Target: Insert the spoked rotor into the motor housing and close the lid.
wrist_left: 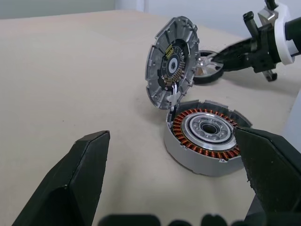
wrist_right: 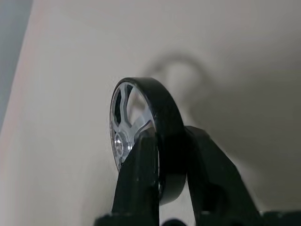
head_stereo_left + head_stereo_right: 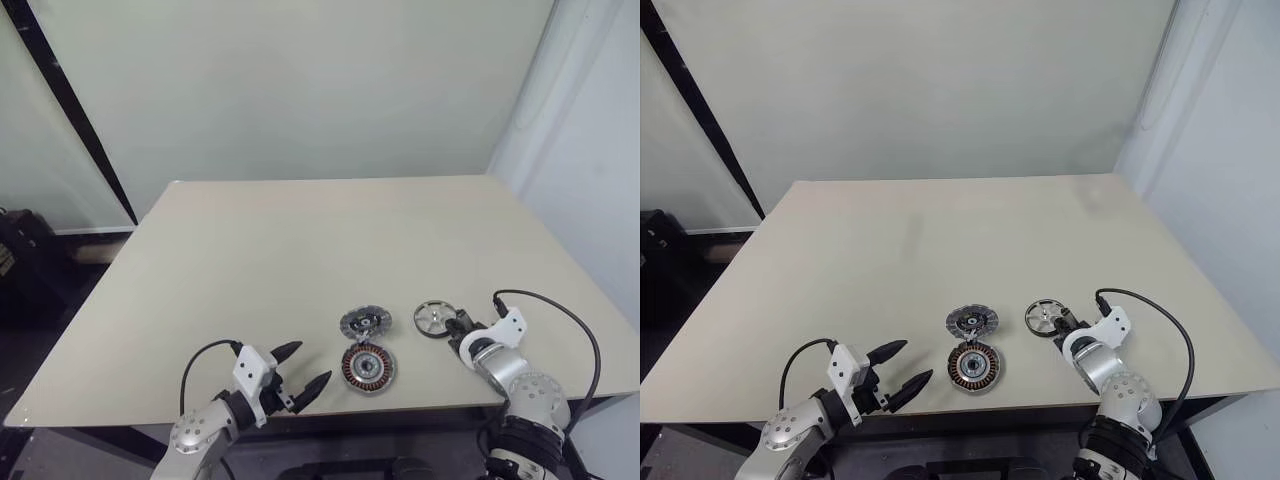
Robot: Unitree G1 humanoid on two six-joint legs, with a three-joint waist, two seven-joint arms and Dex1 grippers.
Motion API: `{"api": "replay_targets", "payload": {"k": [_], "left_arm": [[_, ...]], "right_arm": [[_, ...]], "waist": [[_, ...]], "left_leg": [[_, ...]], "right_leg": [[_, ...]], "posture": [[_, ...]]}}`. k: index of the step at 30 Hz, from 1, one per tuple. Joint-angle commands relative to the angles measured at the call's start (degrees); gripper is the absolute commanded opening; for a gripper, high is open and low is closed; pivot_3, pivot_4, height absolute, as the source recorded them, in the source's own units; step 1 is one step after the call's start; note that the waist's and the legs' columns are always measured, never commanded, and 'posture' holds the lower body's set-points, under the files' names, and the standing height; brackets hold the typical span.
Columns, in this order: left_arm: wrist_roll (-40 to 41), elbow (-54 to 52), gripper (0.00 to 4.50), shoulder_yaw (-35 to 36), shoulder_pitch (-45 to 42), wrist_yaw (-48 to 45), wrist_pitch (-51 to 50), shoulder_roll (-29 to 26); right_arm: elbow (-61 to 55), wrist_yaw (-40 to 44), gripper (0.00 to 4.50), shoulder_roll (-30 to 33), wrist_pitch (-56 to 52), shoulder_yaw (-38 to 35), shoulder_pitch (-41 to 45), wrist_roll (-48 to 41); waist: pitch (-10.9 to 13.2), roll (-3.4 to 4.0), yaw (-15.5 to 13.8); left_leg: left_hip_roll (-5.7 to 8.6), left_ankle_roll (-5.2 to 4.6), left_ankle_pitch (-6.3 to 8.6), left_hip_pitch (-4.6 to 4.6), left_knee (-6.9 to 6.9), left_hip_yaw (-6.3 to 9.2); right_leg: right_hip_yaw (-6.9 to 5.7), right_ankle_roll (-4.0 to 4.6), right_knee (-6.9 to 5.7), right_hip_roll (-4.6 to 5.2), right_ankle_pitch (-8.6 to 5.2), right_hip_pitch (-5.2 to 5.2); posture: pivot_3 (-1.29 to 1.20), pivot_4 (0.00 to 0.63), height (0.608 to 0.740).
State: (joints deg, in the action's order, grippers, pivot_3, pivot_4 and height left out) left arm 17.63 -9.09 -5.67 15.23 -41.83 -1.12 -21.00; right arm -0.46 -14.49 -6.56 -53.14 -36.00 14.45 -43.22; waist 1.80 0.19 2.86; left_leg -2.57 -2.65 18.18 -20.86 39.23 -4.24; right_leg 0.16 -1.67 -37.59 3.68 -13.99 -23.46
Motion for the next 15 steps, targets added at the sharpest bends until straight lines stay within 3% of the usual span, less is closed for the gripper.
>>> {"api": "replay_targets", "payload": {"k": [1,15], "left_arm": [[-0.1,-2.0,4.5,0.1,-0.5,-0.1,0.7,-0.2],[0.1,-1.3,4.5,0.1,-0.9,-0.8,0.6,-0.3]], "right_arm": [[-2.1,-0.9,0.43,-1.2,1.0,0.6,-0.5,-2.0],[-21.6,-4.1,0.43,5.4,-6.1,5.4,-5.6,-6.4]], "waist": [[0.0,0.0,0.0],[0.0,0.01,0.0]], "left_leg": [[0.0,0.0,0.0,0.0,0.0,0.0],[0.0,0.0,0.0,-0.02,-0.04,-0.02]], "right_leg": [[0.0,0.0,0.0,0.0,0.0,0.0],[0.04,-0.04,0.04,0.01,-0.03,-0.02]], "posture": [[0.0,0.0,0.74],[0.0,0.0,0.74]]}}
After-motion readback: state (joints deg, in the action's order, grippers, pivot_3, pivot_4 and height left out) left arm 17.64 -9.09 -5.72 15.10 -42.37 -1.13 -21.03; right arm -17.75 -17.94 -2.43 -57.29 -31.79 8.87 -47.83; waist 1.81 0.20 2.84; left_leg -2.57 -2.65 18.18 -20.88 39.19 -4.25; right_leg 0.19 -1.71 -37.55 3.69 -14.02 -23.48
